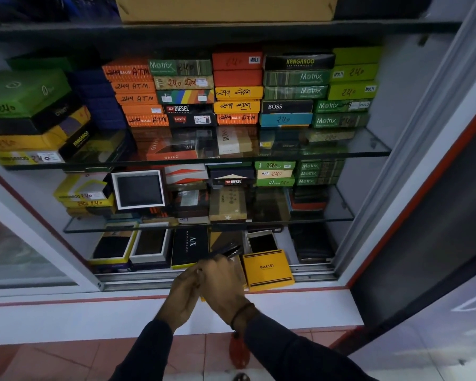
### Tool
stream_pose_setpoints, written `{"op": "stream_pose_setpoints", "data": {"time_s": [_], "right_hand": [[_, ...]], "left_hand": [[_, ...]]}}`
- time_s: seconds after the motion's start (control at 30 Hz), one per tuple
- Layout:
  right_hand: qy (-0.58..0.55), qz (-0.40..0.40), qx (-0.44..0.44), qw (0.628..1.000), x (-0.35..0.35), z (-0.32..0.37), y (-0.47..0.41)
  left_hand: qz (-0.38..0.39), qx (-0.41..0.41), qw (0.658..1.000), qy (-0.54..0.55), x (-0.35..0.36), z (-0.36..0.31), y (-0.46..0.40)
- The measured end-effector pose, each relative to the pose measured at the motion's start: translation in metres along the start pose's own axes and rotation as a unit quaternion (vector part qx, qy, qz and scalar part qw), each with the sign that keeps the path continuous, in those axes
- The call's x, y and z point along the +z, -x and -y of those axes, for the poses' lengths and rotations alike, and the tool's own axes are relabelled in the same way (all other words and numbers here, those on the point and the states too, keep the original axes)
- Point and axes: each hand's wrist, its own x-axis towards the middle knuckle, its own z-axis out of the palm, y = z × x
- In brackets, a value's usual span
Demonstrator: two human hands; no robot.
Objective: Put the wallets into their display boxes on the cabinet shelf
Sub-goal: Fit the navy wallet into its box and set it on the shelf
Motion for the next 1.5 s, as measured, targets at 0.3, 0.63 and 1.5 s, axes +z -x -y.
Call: {"op": "stream_pose_setpoints", "data": {"time_s": [0.3,0.63,1.5], "right_hand": [[-0.207,0.013,0.084,0.975,-0.056,-0.060,-0.015],[-0.566,0.100,0.261,0.775,-0.054,-0.130,-0.014],[-0.562,0.142,0.285,0.763,-0.018,-0.140,-0.003]], "left_hand": [[0.004,-0.004,0.999,0.048,-0.038,-0.005,-0.009],[0.106,-0.060,0.975,0.184,-0.010,-0.009,0.006],[0.057,-0.016,0.984,-0.169,0.023,-0.051,-0.004]]}}
